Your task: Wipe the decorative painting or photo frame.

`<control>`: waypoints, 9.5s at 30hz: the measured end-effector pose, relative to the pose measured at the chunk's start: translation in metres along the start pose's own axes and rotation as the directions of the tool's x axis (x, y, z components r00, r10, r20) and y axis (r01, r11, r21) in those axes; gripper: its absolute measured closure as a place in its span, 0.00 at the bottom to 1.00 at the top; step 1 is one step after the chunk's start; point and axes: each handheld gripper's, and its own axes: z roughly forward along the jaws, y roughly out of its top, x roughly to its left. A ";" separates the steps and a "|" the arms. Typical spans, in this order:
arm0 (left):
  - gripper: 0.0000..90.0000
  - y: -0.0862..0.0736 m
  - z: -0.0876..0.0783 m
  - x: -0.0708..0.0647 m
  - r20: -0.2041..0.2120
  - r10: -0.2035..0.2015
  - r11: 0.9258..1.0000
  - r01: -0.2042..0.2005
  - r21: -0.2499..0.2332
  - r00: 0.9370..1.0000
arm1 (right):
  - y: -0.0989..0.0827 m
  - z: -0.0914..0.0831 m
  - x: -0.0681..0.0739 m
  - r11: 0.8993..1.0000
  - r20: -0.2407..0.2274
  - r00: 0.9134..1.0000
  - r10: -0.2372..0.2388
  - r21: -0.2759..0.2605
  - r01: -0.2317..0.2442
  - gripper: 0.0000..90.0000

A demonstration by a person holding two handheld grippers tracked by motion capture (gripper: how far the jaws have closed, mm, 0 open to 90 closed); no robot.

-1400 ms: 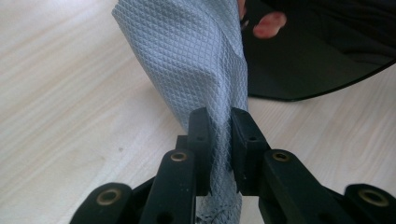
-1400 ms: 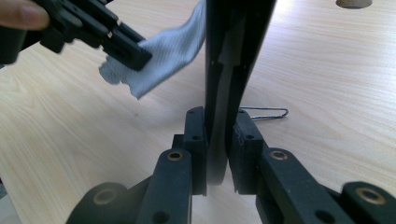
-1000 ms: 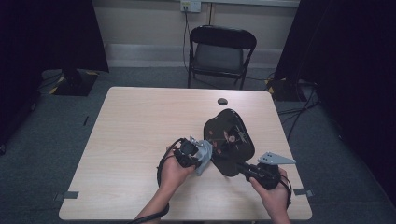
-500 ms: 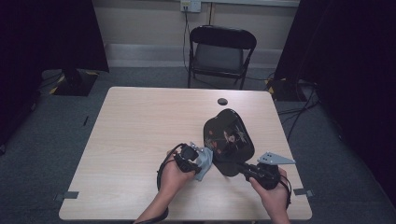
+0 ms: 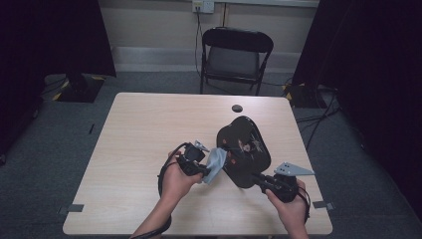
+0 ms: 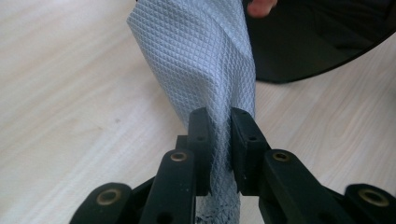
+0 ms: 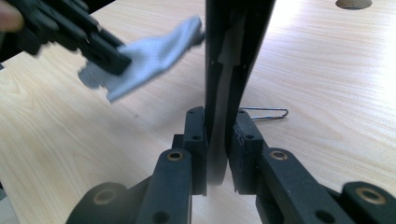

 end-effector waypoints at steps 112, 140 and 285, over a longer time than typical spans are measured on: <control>0.88 0.069 -0.048 -0.024 -0.028 0.098 0.989 -0.100 -0.107 0.995 | 0.002 0.002 0.003 1.000 0.007 1.000 -0.008 0.006 0.008 0.88; 0.88 0.000 0.033 -0.018 0.036 0.020 0.999 -0.021 0.027 0.999 | 0.002 0.003 0.004 1.000 0.010 1.000 -0.011 0.007 0.011 0.88; 0.88 0.090 -0.068 -0.042 -0.003 0.117 0.984 -0.116 -0.133 0.993 | -0.007 0.001 0.005 1.000 0.001 1.000 0.008 0.029 -0.008 0.88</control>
